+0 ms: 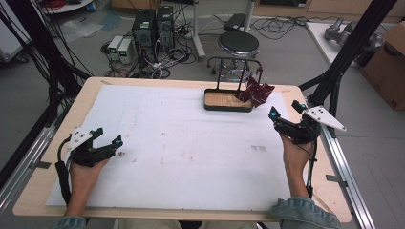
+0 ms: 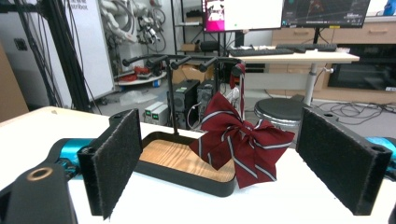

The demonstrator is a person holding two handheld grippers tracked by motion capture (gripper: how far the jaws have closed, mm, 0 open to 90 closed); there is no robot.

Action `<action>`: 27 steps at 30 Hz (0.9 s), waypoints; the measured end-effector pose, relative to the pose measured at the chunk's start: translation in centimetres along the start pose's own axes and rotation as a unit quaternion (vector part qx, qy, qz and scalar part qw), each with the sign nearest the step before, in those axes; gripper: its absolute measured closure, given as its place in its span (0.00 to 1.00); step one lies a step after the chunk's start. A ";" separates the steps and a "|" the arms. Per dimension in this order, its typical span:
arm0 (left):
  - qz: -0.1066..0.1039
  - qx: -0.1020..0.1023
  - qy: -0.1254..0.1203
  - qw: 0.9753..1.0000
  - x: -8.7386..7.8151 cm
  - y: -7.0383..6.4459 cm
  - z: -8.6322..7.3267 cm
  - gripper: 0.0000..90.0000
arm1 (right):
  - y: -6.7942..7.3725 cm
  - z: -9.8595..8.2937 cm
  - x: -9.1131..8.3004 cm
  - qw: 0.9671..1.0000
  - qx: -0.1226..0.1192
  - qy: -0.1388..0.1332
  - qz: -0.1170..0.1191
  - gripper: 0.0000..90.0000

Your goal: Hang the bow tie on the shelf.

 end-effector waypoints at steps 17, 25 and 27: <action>0.000 0.003 0.003 1.000 0.0 -0.1 -0.1 0.23 | 1.2 -3.1 -4.9 0.999 0.018 -0.032 -0.007 0.13; 0.000 0.006 0.004 1.000 0.0 -0.1 -0.1 0.23 | 1.8 -5.6 -6.1 1.000 0.016 -0.021 -0.011 0.13; 0.001 0.004 0.003 1.000 0.0 -0.1 -0.1 0.23 | 1.8 -6.0 -6.2 1.000 0.018 -0.016 -0.010 0.13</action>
Point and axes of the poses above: each handheld gripper's, and its own axes: x roughly forward along the jaws, z roughly out of its top, y roughly to its left, the point moved 4 cm from there along x, roughly forward along the jaws, and after that the axes turned 13 degrees about -y, right-handed, at the moved point
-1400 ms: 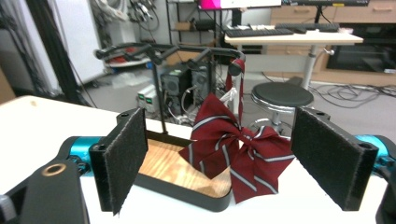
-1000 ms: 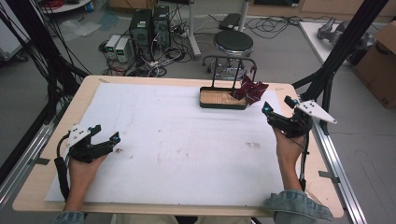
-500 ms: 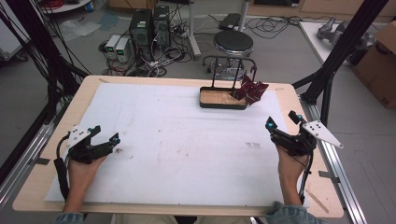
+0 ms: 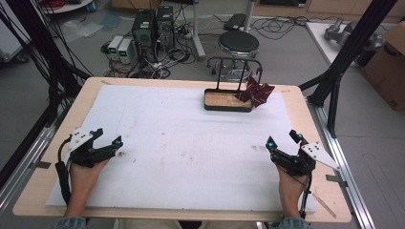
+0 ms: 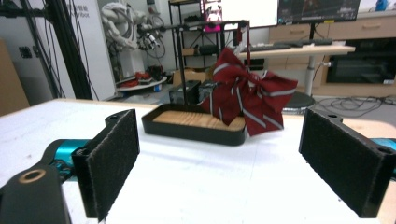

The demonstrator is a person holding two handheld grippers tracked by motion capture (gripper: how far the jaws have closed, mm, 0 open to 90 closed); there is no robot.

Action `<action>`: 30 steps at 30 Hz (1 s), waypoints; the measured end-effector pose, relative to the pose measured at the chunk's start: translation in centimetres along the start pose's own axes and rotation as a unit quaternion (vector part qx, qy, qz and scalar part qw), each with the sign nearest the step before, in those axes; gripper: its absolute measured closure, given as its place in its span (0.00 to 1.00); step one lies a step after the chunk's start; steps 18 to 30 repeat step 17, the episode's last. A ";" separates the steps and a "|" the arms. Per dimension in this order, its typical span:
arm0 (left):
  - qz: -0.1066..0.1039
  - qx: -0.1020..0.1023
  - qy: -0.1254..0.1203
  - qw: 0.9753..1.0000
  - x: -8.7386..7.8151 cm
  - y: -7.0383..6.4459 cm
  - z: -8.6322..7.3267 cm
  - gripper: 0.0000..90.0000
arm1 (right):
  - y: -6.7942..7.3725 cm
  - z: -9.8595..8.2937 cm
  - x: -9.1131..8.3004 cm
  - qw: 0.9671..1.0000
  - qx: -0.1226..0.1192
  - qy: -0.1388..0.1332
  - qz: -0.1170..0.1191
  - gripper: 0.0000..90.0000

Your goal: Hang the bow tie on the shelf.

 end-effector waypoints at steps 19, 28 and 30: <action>-0.002 0.000 -0.002 1.000 0.1 0.0 0.0 0.23 | 0.5 -2.2 -0.8 1.000 0.015 0.021 0.003 0.13; -0.002 0.000 -0.002 1.000 0.1 0.0 0.0 0.23 | 0.5 -2.2 -0.8 1.000 0.015 0.021 0.003 0.13; -0.002 0.000 -0.002 1.000 0.1 0.0 0.0 0.23 | 0.5 -2.2 -0.8 1.000 0.015 0.021 0.003 0.13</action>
Point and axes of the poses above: each handheld gripper's, and its own axes: x roughly forward along the jaws, z roughly out of its top, y roughly to its left, the point moved 4 cm from there along x, roughly forward along the jaws, and after that the axes turned 13 degrees about -y, right-handed, at the moved point
